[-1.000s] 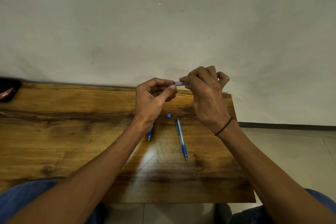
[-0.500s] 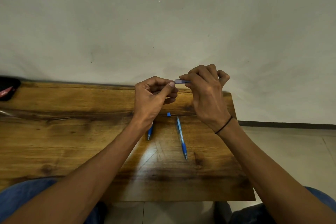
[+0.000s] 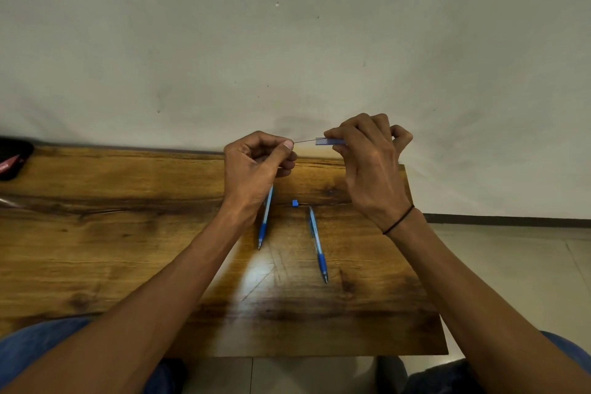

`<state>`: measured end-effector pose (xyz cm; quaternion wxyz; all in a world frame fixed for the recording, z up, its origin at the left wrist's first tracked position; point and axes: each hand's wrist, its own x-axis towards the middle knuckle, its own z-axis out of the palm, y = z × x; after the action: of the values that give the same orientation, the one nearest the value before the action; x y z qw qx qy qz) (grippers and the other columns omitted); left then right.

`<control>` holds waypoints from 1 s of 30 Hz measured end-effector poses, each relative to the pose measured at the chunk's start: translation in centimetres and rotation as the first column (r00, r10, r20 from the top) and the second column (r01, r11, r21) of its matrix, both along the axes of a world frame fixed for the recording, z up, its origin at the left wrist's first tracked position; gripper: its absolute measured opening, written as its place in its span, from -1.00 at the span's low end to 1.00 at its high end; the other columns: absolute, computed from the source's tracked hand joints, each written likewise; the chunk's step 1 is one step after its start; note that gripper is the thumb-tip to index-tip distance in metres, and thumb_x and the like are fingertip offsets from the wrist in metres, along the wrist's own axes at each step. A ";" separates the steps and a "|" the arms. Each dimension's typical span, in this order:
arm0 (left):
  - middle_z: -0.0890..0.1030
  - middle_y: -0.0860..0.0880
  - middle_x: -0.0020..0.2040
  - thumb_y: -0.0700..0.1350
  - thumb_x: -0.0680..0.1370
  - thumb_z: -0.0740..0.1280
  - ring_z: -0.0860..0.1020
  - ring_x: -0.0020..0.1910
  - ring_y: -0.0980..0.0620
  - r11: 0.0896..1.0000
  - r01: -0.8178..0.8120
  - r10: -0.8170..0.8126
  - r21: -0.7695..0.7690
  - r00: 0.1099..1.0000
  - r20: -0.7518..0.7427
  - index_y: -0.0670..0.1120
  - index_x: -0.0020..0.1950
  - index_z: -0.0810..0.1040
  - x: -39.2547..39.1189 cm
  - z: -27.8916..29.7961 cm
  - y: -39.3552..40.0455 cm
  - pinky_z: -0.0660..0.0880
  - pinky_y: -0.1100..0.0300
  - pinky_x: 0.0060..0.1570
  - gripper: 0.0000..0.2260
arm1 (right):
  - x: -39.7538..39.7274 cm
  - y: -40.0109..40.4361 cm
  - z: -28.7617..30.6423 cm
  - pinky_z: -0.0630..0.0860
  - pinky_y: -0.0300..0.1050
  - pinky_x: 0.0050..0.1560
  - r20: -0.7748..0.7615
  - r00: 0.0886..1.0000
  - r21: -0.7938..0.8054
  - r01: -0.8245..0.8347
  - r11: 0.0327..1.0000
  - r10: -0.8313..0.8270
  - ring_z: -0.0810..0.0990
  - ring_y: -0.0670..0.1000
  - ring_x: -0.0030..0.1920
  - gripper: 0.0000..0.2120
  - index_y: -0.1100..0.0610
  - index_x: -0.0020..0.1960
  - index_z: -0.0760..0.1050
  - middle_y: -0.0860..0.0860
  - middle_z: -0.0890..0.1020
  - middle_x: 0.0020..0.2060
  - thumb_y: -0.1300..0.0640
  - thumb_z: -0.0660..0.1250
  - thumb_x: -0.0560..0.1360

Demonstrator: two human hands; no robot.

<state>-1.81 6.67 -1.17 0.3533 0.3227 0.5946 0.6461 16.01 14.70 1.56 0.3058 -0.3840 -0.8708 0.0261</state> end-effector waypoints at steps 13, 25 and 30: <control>0.74 -0.08 -0.17 -0.14 0.61 0.46 0.56 -0.37 0.13 0.996 -0.014 0.047 -0.087 0.924 0.381 -0.02 -0.07 0.73 -1.3 0.2 0.1 0.53 0.27 -0.34 -0.92 | -0.3 -0.3 0.7 0.51 0.05 0.27 -0.318 0.947 -0.373 -0.078 0.924 -0.048 0.62 -0.23 0.04 -0.85 0.16 0.15 0.59 -0.14 0.66 0.02 0.29 0.41 0.60; 0.76 0.01 -0.14 -0.11 0.66 0.40 0.63 -0.26 0.16 0.978 -0.107 0.148 -0.181 0.961 0.235 -0.19 0.14 0.65 2.0 -1.5 0.5 0.54 0.31 -0.30 -0.84 | -3.3 -2.8 -0.3 0.72 0.01 -0.22 -0.518 0.839 -0.648 -0.260 0.716 -0.165 0.76 0.00 -0.16 -0.85 0.24 0.02 0.61 0.08 0.72 -0.17 0.26 0.55 0.52; 0.76 0.03 -0.19 -0.16 0.67 0.40 0.71 -0.12 0.09 0.970 -0.198 0.231 -0.140 0.931 0.282 -0.26 0.15 0.61 2.6 -1.4 0.4 0.66 0.13 -0.11 -0.83 | -4.2 -4.0 -0.6 0.73 0.19 -0.19 -0.522 0.837 -0.675 -0.289 0.679 -0.163 0.76 0.06 -0.14 -0.87 0.25 0.00 0.63 0.10 0.72 -0.17 0.26 0.55 0.51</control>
<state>0.83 7.11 -2.58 0.3827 0.1356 0.6011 0.6883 11.77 10.66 0.94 0.3588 -0.4176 -0.6757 0.4902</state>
